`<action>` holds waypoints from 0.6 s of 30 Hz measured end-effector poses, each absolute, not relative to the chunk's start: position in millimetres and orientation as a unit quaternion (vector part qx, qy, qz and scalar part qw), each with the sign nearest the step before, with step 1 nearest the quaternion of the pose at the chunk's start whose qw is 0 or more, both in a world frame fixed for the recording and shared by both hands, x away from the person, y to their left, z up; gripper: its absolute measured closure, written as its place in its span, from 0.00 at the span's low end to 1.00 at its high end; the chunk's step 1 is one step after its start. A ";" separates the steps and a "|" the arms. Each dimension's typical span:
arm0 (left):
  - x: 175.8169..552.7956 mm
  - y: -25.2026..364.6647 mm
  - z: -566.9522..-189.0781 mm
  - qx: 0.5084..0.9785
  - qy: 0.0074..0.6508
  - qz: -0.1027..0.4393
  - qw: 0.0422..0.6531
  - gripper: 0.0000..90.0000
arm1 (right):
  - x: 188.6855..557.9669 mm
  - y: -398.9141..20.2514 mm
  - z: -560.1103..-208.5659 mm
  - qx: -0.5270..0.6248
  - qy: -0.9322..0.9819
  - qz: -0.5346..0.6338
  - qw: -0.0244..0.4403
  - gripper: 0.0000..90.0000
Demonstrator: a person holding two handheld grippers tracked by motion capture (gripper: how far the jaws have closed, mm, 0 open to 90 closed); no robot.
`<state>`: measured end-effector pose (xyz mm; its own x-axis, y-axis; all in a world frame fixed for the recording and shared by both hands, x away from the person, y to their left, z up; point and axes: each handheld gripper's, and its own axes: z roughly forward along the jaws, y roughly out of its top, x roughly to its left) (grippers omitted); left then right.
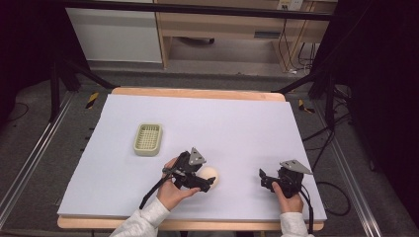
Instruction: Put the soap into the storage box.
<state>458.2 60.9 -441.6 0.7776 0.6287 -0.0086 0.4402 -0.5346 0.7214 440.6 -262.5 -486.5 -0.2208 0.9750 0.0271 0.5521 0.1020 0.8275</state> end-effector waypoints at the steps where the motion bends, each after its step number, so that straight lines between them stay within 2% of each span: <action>1: 458.0 59.8 -442.4 0.868 0.307 0.126 0.370 0.15 | 440.6 -262.5 -486.5 0.556 0.686 0.374 0.283 0.05; 18: 461.3 49.1 -454.5 0.882 0.301 0.114 0.345 0.12 | 440.8 -262.6 -486.6 0.556 0.687 0.373 0.283 0.05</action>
<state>461.3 49.1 -454.5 0.7925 0.6099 -0.0071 0.4530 -0.5808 0.6763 440.8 -262.6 -486.6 -0.2215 0.9748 0.0251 0.5520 0.1041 0.8273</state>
